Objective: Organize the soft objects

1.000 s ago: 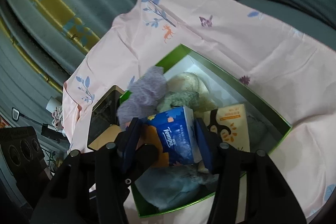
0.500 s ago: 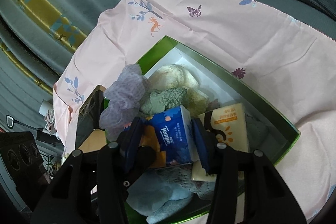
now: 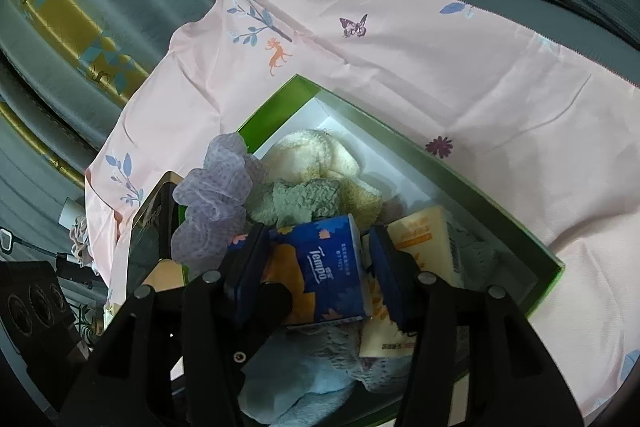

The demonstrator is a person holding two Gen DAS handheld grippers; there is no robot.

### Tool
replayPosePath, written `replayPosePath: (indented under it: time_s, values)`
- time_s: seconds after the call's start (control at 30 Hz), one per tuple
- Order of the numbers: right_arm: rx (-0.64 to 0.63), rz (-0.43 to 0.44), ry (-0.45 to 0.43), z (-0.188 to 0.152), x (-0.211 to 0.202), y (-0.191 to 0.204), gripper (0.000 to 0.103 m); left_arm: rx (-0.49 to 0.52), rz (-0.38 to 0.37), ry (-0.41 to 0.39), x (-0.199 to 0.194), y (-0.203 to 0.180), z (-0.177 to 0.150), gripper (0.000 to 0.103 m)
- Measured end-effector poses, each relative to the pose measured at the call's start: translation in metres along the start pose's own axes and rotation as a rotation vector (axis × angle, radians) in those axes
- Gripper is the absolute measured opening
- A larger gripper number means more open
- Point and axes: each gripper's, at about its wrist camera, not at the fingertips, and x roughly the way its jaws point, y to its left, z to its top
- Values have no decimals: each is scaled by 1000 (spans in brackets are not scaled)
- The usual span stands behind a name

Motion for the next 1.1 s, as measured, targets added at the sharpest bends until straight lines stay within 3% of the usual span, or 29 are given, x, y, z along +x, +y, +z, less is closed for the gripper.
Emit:
replayPosePath:
  time_s: [0.17,0.3,0.6,1.1]
  values:
    - [-22,4,-32,-3,-12,5,59,30,30,-21,-13,-7,1,50]
    - [-19,33,-74,-5,-25,6,66,46,113,-60,-27,-10,3,71]
    - [-30,67,-152,-9,-52,11,82,60,107,-104,-60,-13,2,86]
    - [-98,12,-230,-20,-86,30,99,81,116,-163,-105,-25,-7,86]
